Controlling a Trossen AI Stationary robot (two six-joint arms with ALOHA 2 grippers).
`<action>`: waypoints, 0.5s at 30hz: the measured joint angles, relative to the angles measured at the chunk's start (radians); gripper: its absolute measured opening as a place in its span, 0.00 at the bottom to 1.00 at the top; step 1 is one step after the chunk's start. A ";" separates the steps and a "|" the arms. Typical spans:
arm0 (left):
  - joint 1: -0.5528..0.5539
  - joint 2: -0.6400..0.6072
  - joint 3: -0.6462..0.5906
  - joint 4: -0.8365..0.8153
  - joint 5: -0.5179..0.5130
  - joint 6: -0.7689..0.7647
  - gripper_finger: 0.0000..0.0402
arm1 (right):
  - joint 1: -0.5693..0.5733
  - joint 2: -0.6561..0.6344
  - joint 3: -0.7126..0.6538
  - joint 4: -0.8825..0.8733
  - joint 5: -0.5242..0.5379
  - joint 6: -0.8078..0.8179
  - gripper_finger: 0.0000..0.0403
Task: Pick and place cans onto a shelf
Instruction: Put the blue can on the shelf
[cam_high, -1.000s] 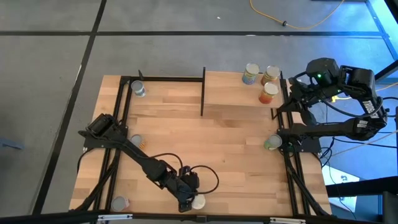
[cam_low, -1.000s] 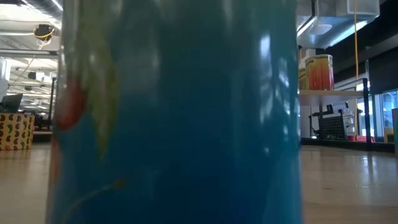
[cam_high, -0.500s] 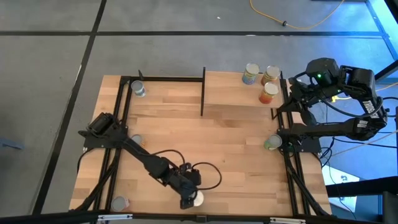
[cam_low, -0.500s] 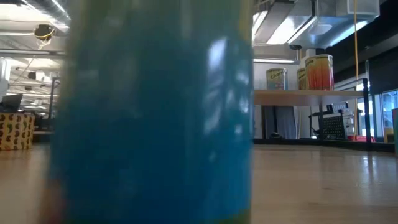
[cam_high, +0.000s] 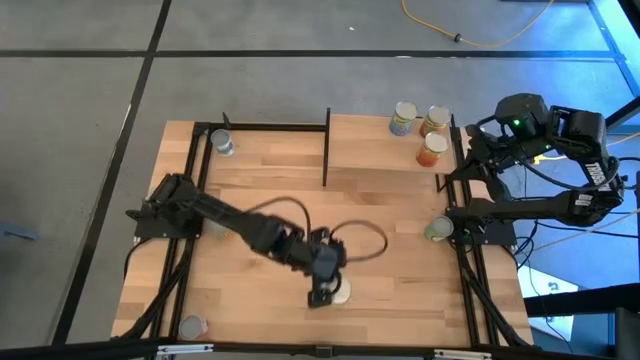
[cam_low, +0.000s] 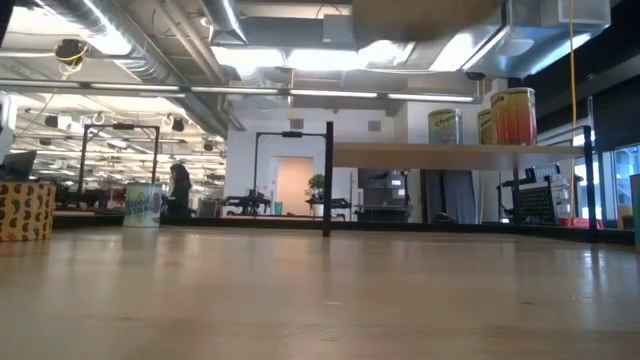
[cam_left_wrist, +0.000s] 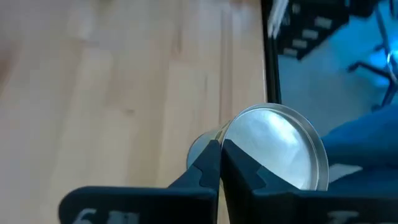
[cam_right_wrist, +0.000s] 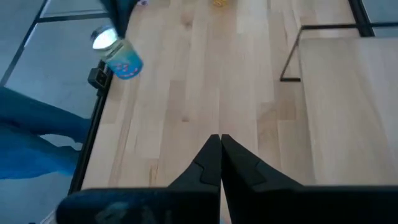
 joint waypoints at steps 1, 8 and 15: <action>0.018 0.000 0.037 -0.025 -0.002 0.001 0.00 | 0.000 -0.003 0.000 0.000 -0.018 -0.005 0.02; 0.177 -0.002 0.271 -0.208 -0.079 0.087 0.00 | 0.000 -0.021 0.000 0.000 -0.053 -0.001 0.02; 0.383 -0.002 0.398 -0.210 0.000 0.214 0.00 | 0.000 -0.020 0.000 0.000 -0.052 -0.002 0.02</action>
